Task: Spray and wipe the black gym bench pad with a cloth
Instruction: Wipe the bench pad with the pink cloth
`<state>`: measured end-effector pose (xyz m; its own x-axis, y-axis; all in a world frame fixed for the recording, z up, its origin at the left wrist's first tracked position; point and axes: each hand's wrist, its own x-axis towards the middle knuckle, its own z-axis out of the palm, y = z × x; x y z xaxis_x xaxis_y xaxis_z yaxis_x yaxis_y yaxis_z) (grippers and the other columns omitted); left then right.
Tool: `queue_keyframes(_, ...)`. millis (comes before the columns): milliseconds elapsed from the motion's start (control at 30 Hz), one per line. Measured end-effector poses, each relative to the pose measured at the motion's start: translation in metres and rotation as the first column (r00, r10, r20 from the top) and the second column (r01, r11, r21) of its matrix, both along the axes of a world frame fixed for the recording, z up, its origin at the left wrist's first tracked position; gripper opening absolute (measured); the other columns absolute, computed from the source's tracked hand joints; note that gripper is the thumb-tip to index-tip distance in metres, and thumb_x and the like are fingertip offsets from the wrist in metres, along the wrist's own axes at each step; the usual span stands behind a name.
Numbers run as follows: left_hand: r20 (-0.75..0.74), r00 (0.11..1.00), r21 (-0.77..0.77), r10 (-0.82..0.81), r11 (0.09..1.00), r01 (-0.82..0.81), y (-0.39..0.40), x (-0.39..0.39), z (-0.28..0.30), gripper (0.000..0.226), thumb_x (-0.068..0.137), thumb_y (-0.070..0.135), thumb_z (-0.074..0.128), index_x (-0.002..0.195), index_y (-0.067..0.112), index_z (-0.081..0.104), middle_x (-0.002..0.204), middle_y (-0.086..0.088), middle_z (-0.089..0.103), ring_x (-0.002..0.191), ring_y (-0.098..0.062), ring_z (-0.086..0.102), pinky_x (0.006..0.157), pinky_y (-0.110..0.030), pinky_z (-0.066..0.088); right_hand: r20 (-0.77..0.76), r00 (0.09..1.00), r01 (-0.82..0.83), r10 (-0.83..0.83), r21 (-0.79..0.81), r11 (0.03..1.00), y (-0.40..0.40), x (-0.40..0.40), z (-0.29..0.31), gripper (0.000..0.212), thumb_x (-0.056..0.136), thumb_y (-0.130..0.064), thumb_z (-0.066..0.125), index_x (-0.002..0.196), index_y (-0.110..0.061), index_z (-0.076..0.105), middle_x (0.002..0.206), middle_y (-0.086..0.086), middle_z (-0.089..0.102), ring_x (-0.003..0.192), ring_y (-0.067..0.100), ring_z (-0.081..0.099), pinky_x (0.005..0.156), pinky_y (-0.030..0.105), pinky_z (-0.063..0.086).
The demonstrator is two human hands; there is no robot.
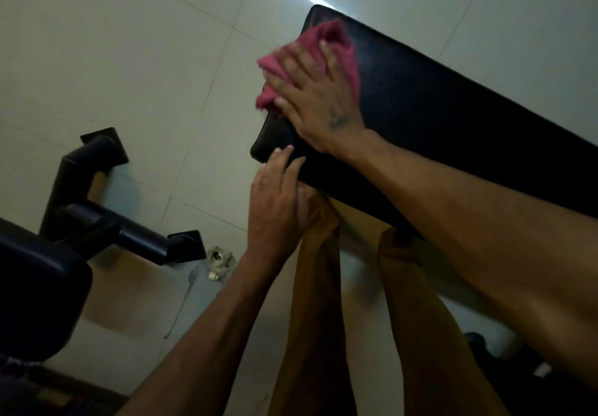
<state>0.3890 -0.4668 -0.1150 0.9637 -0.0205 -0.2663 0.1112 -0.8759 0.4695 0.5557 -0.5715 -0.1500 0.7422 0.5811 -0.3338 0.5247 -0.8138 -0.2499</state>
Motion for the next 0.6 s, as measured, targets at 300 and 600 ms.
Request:
queue_keyframes(300,0.146,0.983,-0.032,-0.111,0.993,0.117,0.0,0.043,0.005,0.063,0.099,0.026,0.059,0.153,0.005,0.034,0.161,-0.02,0.031,0.151,-0.033,0.026,0.124,-0.049,0.023,-0.05,0.931,0.364,-0.361,0.178,0.914,-0.087,-0.053,0.029,0.061,0.103,-0.029,0.039,0.16,-0.022,0.021,0.168,0.014,0.011,0.156,0.031,0.006,0.125,0.055,0.003)
queue_keyframes(600,-0.064,0.994,0.184,-0.087,0.978,0.098,-0.029,0.088,-0.027,0.065,0.105,0.056,0.026,0.162,0.029,0.008,0.17,-0.008,0.004,0.156,-0.035,0.003,0.122,-0.063,0.009,-0.057,0.667,0.722,-0.743,-0.198,0.663,-0.245,-0.162,0.032,0.061,0.105,-0.038,0.028,0.161,-0.03,0.005,0.169,0.01,-0.003,0.156,0.029,-0.004,0.123,0.062,0.002)
